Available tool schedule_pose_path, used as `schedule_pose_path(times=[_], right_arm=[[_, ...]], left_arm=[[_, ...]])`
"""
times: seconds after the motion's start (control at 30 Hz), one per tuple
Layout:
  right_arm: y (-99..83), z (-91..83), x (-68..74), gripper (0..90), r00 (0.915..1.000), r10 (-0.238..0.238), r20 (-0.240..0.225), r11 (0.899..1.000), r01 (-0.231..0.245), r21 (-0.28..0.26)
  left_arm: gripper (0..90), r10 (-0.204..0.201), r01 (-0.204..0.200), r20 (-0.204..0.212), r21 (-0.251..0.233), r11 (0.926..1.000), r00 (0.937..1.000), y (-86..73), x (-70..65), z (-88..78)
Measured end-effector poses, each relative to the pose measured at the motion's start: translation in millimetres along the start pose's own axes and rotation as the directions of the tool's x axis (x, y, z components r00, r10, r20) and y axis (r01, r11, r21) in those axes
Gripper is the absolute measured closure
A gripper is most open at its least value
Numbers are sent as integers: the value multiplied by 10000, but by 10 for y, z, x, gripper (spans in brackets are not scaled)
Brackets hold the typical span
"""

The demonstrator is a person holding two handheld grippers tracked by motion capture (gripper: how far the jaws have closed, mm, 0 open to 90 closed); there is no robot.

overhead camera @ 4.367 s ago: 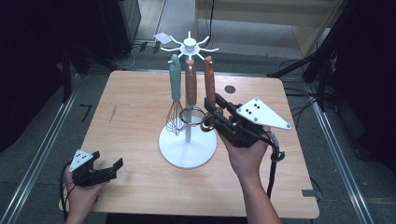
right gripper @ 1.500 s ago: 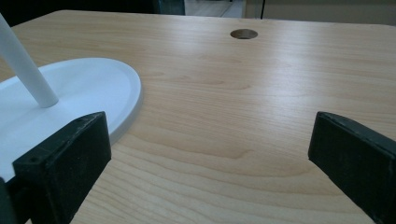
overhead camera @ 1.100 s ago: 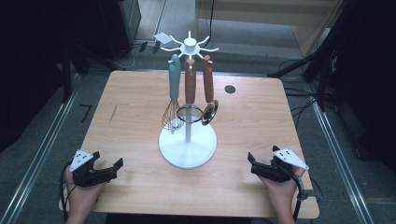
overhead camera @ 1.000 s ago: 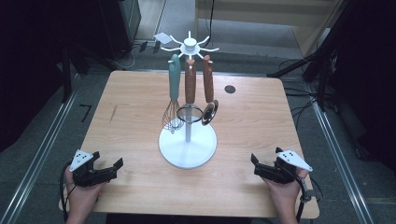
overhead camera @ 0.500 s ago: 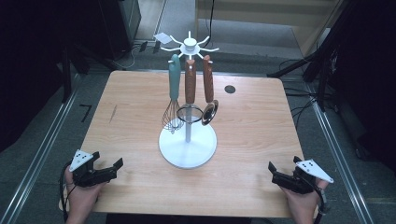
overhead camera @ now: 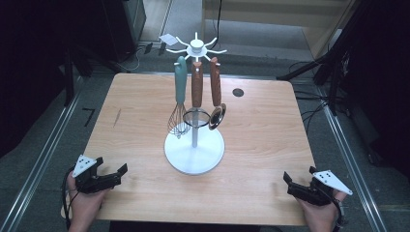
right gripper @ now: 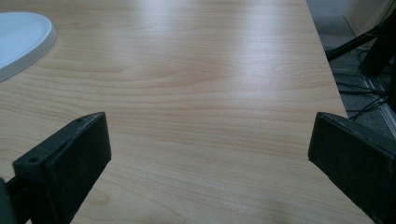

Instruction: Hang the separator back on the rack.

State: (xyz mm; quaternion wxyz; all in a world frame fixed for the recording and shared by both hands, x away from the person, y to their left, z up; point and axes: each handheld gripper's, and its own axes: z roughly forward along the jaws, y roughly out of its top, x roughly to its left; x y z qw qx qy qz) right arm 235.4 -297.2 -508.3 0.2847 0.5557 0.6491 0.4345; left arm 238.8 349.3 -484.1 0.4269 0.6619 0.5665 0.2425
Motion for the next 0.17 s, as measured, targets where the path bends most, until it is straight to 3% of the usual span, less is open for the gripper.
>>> schedule_pose_path(times=[0.17], right_arm=[[0, 6, 2, 0, 10000, -51, -5, 10000, 51, 24]], left_arm=[[0, -28, 28, -12, 5, 10000, 10000, 1, 0, 2]])
